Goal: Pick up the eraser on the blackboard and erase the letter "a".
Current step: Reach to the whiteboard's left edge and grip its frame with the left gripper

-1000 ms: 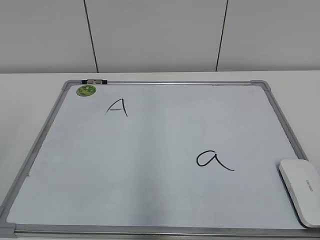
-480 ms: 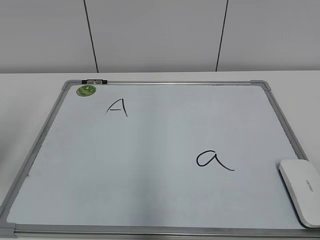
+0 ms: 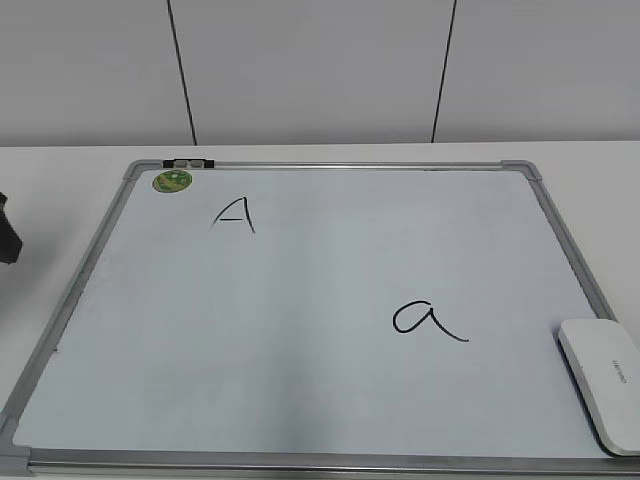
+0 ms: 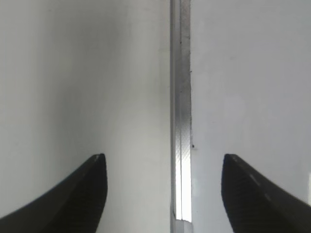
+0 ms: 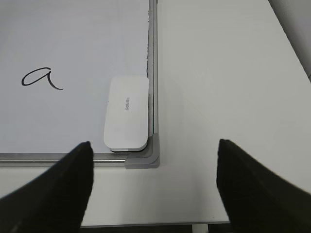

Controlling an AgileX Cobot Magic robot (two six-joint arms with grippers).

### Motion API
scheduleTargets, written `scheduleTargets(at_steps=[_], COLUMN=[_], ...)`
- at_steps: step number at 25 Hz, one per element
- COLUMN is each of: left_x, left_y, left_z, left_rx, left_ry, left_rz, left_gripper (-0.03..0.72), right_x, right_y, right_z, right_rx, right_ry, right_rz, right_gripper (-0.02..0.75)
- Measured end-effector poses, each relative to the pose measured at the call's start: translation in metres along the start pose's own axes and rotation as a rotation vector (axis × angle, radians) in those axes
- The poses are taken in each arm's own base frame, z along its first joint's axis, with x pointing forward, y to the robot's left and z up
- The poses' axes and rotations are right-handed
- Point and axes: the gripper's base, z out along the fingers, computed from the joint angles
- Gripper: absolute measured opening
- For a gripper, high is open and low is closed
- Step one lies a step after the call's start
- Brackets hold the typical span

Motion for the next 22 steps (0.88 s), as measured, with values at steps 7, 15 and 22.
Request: scheduleTargets(at_steps=[7,15,22], left_x=[-0.037,-0.064,-0.077], left_y=[0.0,0.002,0.012], left_z=[0.037,0.081,0.113], left_rx=[0.046,0.086,0.153], left_ry=[0.109,0.191,0.224], left_rz=[0.072,0.1,0.066], left_gripper=[0.536,0.536,0.486], right_x=[0.0,0.0,0.0], right_y=[0.0,0.0,0.0], right_z=[0.0,0.0,0.0], right_rx=[0.0,0.0,0.0], right_ry=[0.0,0.0,0.0], right_rz=[0.0,0.0,0.0], right_gripper=[0.587,0.586,0.587])
